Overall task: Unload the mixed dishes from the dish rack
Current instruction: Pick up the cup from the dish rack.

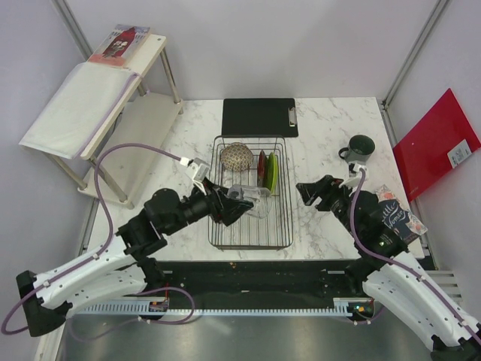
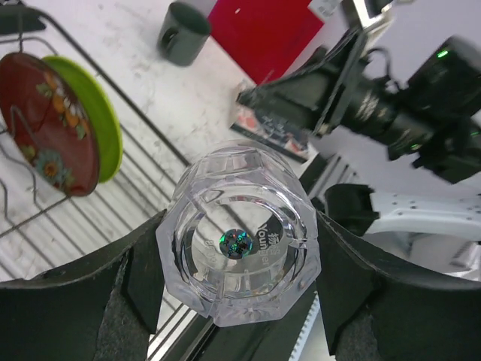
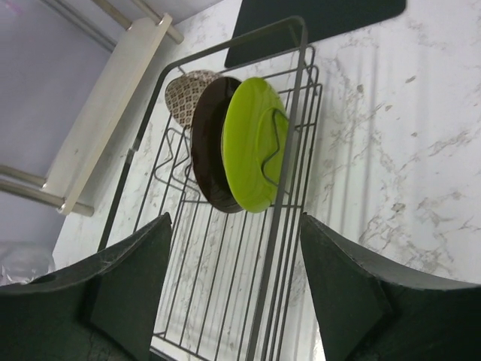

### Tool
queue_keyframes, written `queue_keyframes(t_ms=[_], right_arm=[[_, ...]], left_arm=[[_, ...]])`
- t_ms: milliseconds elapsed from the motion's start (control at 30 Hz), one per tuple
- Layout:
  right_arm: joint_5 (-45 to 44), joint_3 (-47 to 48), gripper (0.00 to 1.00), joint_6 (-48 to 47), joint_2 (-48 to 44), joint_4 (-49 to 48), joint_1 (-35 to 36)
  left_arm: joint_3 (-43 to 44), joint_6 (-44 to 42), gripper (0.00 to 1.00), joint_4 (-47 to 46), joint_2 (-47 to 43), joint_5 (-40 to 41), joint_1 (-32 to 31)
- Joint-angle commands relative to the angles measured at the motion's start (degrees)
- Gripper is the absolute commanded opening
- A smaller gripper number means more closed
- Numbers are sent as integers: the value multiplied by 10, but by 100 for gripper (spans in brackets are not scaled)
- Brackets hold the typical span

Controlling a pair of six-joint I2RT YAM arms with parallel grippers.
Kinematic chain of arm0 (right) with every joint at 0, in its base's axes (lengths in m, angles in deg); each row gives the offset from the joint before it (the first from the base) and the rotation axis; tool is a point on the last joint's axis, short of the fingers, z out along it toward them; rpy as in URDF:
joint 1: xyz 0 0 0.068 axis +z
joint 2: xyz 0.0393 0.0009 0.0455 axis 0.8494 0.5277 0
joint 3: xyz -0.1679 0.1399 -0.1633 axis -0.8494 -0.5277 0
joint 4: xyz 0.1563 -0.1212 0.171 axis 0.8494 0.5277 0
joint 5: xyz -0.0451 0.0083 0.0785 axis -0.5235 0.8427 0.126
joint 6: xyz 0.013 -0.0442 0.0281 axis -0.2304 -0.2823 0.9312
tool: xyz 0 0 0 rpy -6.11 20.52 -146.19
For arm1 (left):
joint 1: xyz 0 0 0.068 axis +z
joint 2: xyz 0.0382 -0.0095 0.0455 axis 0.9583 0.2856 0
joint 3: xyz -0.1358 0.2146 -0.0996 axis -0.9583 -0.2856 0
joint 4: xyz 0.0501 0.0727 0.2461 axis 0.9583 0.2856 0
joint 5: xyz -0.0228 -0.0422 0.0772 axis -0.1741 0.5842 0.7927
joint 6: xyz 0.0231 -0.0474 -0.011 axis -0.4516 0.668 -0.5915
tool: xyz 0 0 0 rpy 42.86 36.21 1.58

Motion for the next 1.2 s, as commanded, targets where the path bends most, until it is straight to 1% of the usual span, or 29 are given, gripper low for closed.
queue_keyframes(t_ms=[0,33,67,100,133,167,200,233,267,300,333,367,400,500,567,700,867,967,1167], right_arm=[[70,-32,74,31,-10,-84,2],[102,-37,73,34,-15,-96,3],[116,-50,73,40,-23,-135,2],[133,-55,71,54,-27,-152,2],[158,-61,71,60,-32,-167,2],[173,-69,71,65,-38,-193,2],[183,-72,70,75,-40,-204,2],[191,-75,70,79,-47,-214,2],[205,-79,70,83,-51,-229,2],[210,-81,70,85,-53,-236,3],[216,-84,70,92,-60,-244,2],[228,-89,70,97,-64,-262,2],[235,-92,70,103,-65,-272,3],[263,-108,70,126,-61,-315,3],[272,-115,69,136,-56,-338,2],[290,-116,69,143,-37,-363,4],[305,-111,68,156,20,-431,13],[309,-97,68,150,56,-452,31],[290,-73,68,112,102,-451,105]], left_arm=[[-37,70,2,-128,-7,-179,62],[-48,89,2,-189,-7,-208,78],[-62,112,2,-225,-7,-266,109],[-89,160,2,-268,-6,-289,123],[-101,183,2,-303,-1,-323,149],[-111,205,2,-370,4,-336,162],[-134,257,2,-410,13,-351,173],[-147,287,2,-458,36,-381,195],[-157,318,2,-568,55,-394,204],[-172,374,2,-613,73,-404,212],[-176,399,2,-661,89,-418,223],[-178,421,2,-700,128,-420,226],[-180,455,2,-765,145,-422,228],[-171,489,2,-832,197,-425,228],[-164,495,2,-841,214,-425,228],[-163,484,2,-828,216,-420,228],[-168,477,2,-814,220,-413,228],[-169,476,2,-813,223,-413,228],[-166,468,2,-799,227,-416,229]])
